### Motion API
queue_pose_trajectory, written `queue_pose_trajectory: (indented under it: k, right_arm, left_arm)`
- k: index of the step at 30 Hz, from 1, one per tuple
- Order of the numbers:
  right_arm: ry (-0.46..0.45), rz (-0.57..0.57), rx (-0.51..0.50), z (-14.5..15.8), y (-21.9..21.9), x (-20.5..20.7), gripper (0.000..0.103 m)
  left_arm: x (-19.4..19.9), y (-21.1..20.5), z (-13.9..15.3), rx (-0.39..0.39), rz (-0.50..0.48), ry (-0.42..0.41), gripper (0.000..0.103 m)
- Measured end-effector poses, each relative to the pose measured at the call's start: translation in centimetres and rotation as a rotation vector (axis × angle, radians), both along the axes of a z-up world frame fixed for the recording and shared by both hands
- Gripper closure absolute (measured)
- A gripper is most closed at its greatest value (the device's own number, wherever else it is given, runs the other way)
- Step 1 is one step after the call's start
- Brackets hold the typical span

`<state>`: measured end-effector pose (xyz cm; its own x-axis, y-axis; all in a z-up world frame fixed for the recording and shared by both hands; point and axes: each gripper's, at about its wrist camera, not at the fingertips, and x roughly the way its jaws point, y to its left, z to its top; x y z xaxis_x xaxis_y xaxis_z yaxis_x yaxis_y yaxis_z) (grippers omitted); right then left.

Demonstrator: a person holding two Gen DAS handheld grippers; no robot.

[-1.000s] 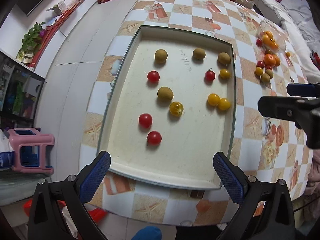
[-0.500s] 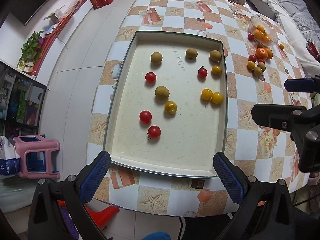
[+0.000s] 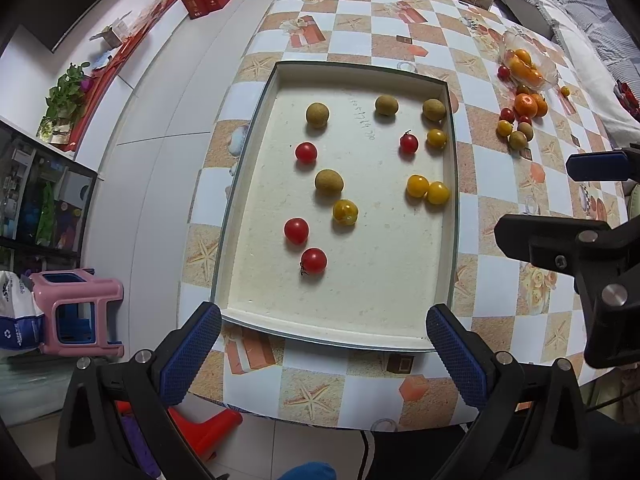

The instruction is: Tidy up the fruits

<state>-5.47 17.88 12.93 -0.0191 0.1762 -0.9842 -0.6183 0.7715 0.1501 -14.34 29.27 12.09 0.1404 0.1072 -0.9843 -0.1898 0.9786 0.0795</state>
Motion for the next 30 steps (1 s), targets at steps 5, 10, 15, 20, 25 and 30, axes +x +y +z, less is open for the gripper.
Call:
queue_pose_trajectory:
  k: [5,10,15,20,25,30]
  right_arm:
    - [0.001,0.004,0.0,0.02,0.15,-0.14,0.0]
    - [0.001,0.002,0.0,0.03,0.17,-0.18,0.0]
    - [0.0,0.003,0.0,0.06,0.2,-0.17,0.0]
    - [-0.001,0.004,0.001,0.0,0.18,-0.2,0.0]
    - [0.001,0.006,0.0,-0.02,0.28,-0.27,0.0]
    - [0.002,0.013,-0.004,-0.05,0.51,-0.24,0.0]
  left_arm:
    - [-0.11,-0.01,-0.06,0.005,0.0,0.004,0.0]
    - [-0.15,-0.24,0.08,0.011,-0.006,-0.001,0.0]
    - [-0.06,-0.33,0.16,0.012,-0.006,-0.001,0.0]
    - [-0.05,-0.38,0.18,0.015,-0.007,-0.001,0.0]
    - [-0.11,-0.47,0.06,0.015,-0.009,0.003,0.0]
    - [-0.26,-0.49,-0.15,0.018,-0.016,0.01,0.0]
